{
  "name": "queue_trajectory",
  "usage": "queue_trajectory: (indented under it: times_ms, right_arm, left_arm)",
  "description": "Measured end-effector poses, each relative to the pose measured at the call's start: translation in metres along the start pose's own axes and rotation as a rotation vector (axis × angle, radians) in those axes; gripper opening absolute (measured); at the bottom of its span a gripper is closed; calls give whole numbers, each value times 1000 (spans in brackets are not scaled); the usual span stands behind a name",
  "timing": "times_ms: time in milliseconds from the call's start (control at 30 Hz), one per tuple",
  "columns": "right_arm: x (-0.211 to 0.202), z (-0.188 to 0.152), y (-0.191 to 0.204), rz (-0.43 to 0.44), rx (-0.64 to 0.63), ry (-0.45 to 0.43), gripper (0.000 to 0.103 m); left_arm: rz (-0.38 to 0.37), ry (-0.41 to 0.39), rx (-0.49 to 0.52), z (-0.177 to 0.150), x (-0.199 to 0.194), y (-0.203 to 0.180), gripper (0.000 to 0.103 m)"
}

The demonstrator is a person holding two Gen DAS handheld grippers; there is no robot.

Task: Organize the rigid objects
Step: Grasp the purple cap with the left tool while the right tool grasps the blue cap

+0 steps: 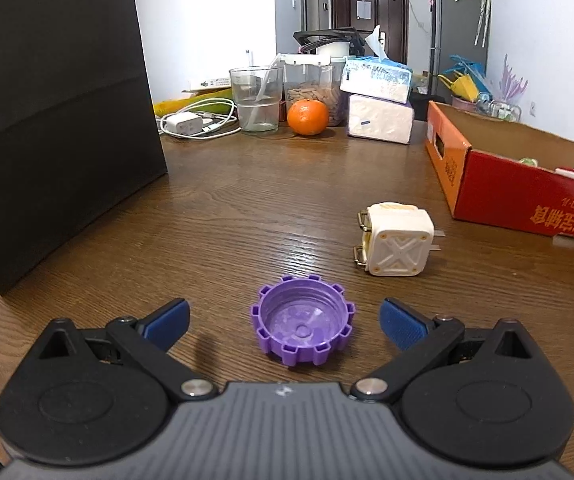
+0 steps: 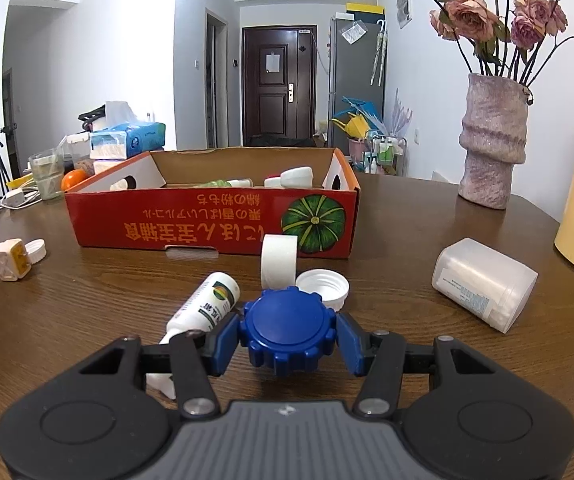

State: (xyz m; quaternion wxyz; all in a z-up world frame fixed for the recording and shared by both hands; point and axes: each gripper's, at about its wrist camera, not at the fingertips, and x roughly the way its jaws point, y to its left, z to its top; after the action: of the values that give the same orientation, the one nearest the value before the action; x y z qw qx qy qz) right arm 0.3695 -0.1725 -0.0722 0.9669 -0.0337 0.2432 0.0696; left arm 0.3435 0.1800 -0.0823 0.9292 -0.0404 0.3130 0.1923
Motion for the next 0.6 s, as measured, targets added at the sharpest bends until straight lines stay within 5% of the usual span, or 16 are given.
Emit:
queue_trajectory:
  times_ms: [200,433,600]
  right_arm:
    - [-1,-1,0,-4,4,-9,52]
    - [-5,-1,-1,-10,4,-24,52]
    - [-5,-2,-1,-9,3,-26,52]
  left_arm:
    - [35,11,6,0,4,-5,102]
    - [32,21,-15,0,4,-6,84]
    - [6,29,-21,-1,4,-9,60]
